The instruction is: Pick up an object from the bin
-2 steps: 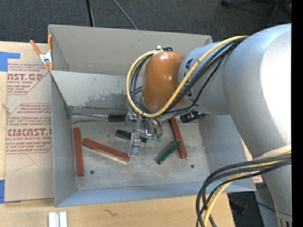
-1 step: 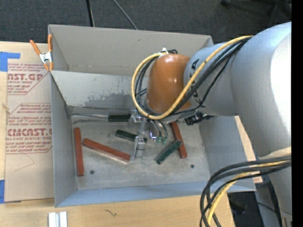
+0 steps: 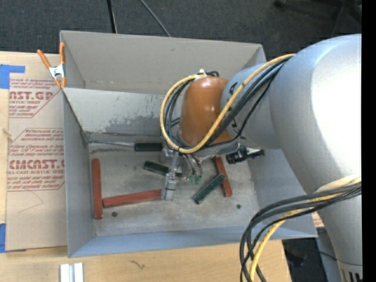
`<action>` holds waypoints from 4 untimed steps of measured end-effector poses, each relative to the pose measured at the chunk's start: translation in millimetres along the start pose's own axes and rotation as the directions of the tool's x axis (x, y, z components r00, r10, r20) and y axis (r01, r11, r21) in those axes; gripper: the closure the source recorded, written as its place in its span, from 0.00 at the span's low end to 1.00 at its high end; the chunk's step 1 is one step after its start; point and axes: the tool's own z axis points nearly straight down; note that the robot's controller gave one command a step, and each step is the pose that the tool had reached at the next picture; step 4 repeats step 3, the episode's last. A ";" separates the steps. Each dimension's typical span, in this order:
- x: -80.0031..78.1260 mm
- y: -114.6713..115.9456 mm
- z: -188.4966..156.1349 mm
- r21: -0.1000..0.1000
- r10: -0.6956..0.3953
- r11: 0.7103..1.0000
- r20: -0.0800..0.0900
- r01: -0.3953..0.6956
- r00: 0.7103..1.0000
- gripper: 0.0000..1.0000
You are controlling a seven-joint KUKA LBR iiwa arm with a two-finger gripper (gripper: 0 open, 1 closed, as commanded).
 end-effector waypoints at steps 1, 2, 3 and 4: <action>-0.4 0.9 -0.6 -0.001 -0.001 1.000 0.003 0.001 1.000 0.00; -1.3 1.5 -4.2 -0.001 -0.002 1.000 0.001 0.002 1.000 1.00; -2.2 2.6 -48.3 -0.002 -0.003 1.000 0.007 0.003 1.000 1.00; -2.2 2.6 -48.3 -0.002 -0.003 1.000 0.007 0.003 1.000 1.00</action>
Offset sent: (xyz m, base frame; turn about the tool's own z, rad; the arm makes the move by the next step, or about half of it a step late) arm 0.0000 0.0000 0.0000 0.0000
